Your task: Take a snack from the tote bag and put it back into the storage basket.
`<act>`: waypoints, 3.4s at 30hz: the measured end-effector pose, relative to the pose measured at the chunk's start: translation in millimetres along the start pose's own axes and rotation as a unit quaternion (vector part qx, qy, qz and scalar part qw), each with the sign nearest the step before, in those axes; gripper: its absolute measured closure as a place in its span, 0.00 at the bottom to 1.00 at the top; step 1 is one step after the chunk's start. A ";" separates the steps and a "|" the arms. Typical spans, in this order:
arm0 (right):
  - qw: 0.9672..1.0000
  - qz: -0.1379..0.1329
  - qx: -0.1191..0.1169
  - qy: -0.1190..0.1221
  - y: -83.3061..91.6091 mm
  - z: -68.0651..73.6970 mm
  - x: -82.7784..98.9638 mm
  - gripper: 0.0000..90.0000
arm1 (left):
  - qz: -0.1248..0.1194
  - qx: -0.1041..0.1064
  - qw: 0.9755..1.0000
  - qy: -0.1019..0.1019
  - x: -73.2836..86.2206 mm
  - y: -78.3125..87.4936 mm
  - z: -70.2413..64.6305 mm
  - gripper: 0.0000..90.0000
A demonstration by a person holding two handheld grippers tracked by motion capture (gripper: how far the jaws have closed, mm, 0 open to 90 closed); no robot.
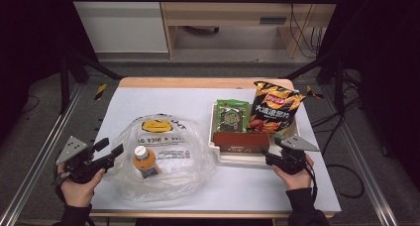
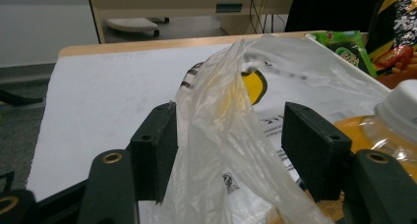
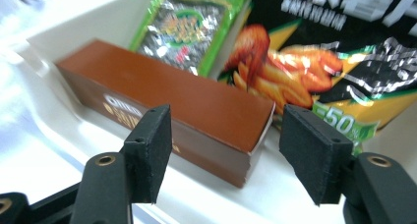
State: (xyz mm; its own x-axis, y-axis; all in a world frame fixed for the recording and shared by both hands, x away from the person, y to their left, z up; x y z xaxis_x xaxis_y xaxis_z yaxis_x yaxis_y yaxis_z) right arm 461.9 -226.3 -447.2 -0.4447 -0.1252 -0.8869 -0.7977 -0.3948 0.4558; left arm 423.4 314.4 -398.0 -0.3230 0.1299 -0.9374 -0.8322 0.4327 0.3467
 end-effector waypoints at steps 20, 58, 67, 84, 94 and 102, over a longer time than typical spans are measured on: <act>0.998 -0.031 -0.051 -0.008 14.3 30.0 -21.9 0.32 | -0.013 0.034 0.999 -0.027 -23.8 7.3 -43.7 0.29; 0.998 -0.002 -0.057 -0.006 9.3 28.5 -13.8 0.30 | 0.092 0.040 0.994 -0.054 13.5 -36.3 -76.4 0.29; 0.998 -0.001 -0.057 -0.005 9.2 28.8 -13.7 0.30 | 0.097 0.035 0.993 -0.052 9.9 -38.0 -78.2 0.34; 0.998 -0.009 -0.056 -0.008 12.5 27.3 -16.0 0.30 | 0.056 0.046 0.996 -0.048 -27.6 -74.7 -112.0 0.34; 0.998 -0.011 -0.057 -0.008 12.7 28.2 -16.1 0.30 | 0.072 0.055 0.994 -0.054 -13.7 -93.7 -119.0 0.34; 0.998 -0.013 -0.059 -0.006 11.8 29.9 -15.9 0.30 | 0.074 0.067 0.993 -0.057 -5.6 -99.4 -118.7 0.34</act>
State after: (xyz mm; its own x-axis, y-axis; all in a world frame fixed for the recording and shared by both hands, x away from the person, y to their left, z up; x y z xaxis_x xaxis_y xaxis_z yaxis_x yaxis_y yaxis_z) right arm 447.4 -201.7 -425.4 -0.4305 -0.1029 -0.8967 -0.7559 -0.5017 0.4206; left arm 454.5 164.8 -423.5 -0.3779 0.2972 -0.8769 -0.7093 0.5158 0.4805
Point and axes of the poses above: each handheld gripper's, and its own axes: y roughly backward along the jaws, x roughly out of its underside, z roughly to its left, the point moved 2 cm from there along -y, roughly forward along the jaws, and after that the axes turned 4 degrees about -y, right-handed, at the moved point
